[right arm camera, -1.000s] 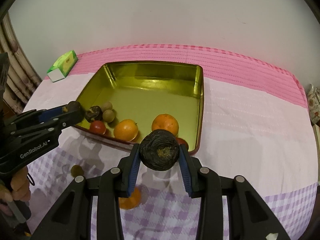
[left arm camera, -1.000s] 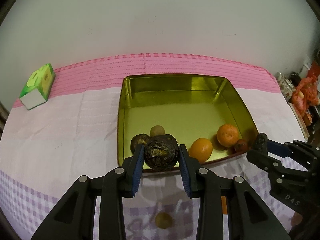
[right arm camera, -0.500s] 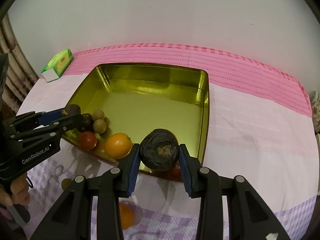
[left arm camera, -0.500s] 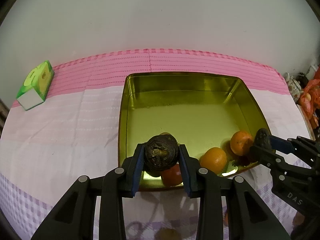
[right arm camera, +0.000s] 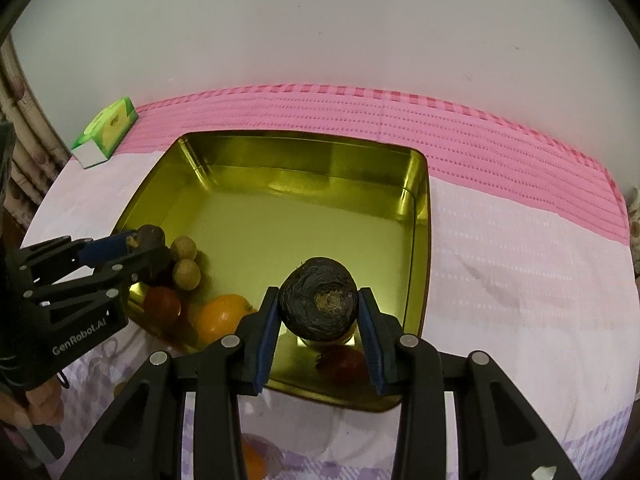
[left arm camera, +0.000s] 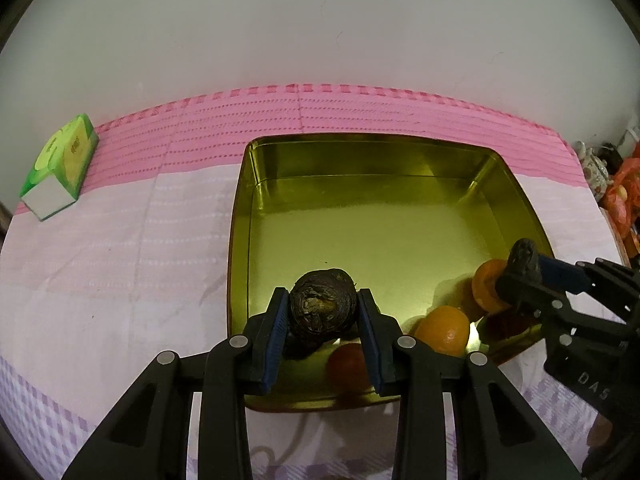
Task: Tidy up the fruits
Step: 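Lower both dark wrinkled fruits into the tin and open both tools, then withdraw both open tools back toward the loose orange and round fruit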
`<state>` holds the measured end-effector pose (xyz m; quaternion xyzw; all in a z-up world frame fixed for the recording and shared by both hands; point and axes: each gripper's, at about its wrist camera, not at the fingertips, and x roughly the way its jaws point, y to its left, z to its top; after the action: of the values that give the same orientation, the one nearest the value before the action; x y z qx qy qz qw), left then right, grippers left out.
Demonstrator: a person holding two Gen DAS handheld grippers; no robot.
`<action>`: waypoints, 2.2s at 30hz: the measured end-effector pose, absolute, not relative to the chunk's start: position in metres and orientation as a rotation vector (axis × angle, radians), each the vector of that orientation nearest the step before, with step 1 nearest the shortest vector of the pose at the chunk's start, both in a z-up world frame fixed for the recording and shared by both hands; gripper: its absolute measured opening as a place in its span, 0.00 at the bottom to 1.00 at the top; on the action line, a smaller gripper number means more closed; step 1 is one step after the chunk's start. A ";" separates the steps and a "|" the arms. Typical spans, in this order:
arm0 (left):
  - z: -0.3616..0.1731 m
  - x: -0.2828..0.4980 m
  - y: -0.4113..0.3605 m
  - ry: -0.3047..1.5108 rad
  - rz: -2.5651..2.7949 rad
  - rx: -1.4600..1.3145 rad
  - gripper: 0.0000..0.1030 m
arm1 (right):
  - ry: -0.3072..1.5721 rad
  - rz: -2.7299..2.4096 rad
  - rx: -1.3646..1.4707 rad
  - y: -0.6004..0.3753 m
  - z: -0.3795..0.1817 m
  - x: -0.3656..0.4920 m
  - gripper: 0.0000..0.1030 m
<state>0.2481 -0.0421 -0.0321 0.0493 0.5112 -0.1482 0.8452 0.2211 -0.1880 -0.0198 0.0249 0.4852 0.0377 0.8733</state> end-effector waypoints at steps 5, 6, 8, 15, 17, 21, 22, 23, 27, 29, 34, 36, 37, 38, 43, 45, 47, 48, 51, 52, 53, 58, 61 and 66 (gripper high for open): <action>-0.035 0.251 -0.040 1.088 -0.319 0.092 0.34 | 1.018 0.076 0.062 -0.190 -0.019 0.225 0.36; -0.035 0.251 -0.040 1.089 -0.320 0.093 0.35 | 1.018 0.075 0.062 -0.190 -0.019 0.225 0.36; -0.036 0.252 -0.041 1.095 -0.328 0.093 0.36 | 1.020 0.080 0.058 -0.190 -0.019 0.225 0.37; -0.034 0.245 -0.047 1.085 -0.350 0.124 0.59 | 1.018 0.081 0.069 -0.191 -0.018 0.225 0.48; -0.033 0.244 -0.049 1.085 -0.358 0.129 0.59 | 1.012 0.079 0.066 -0.191 -0.016 0.224 0.48; -0.024 0.239 -0.048 1.071 -0.361 0.121 0.59 | 1.008 0.081 0.065 -0.189 -0.012 0.220 0.48; -0.021 0.238 -0.047 1.069 -0.362 0.121 0.59 | 1.006 0.084 0.067 -0.189 -0.010 0.219 0.48; -0.018 0.236 -0.046 1.063 -0.360 0.122 0.59 | 1.003 0.086 0.071 -0.189 -0.008 0.217 0.48; -0.003 0.224 -0.039 1.036 -0.363 0.113 0.59 | 0.988 0.084 0.069 -0.187 0.000 0.210 0.48; 0.003 0.219 -0.035 1.025 -0.364 0.112 0.59 | 0.981 0.083 0.076 -0.187 0.004 0.204 0.48; 0.013 0.197 -0.022 1.019 -0.353 0.112 0.59 | 0.970 0.088 0.086 -0.184 0.011 0.183 0.48; 0.014 0.185 -0.018 1.023 -0.356 0.120 0.59 | 0.968 0.091 0.088 -0.183 0.013 0.172 0.48; 0.014 0.179 -0.016 1.021 -0.353 0.124 0.59 | 0.970 0.095 0.091 -0.183 0.014 0.166 0.48; 0.014 0.172 -0.013 1.021 -0.345 0.130 0.59 | 0.972 0.098 0.092 -0.183 0.014 0.160 0.48; 0.002 0.145 0.003 1.053 -0.319 0.130 0.59 | 0.985 0.108 0.091 -0.181 0.009 0.125 0.48; -0.005 0.133 0.009 1.072 -0.315 0.125 0.59 | 0.997 0.111 0.096 -0.181 0.004 0.110 0.48; -0.013 0.122 0.014 1.091 -0.305 0.124 0.59 | 1.008 0.112 0.102 -0.181 -0.001 0.100 0.48; -0.016 0.117 0.016 1.099 -0.306 0.121 0.59 | 1.015 0.112 0.108 -0.180 -0.004 0.095 0.48; -0.026 0.106 0.019 1.116 -0.296 0.127 0.59 | 1.035 0.118 0.124 -0.179 -0.013 0.086 0.48; -0.027 0.104 0.018 1.120 -0.297 0.127 0.59 | 1.042 0.123 0.132 -0.178 -0.016 0.085 0.48; -0.029 0.102 0.018 1.125 -0.299 0.130 0.59 | 1.046 0.125 0.137 -0.177 -0.018 0.083 0.48; -0.029 0.101 0.018 1.118 -0.294 0.127 0.59 | 1.064 0.142 0.123 -0.169 -0.024 0.084 0.48; -0.030 0.103 0.016 1.118 -0.293 0.128 0.59 | 1.073 0.150 0.119 -0.165 -0.028 0.088 0.48; -0.036 0.110 0.011 1.137 -0.296 0.138 0.59 | 1.090 0.168 0.111 -0.159 -0.035 0.093 0.48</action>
<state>0.1096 0.0108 -0.0360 0.0652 0.5359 -0.1393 0.8302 0.0931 -0.1587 -0.0352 0.0525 0.5176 0.0799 0.8503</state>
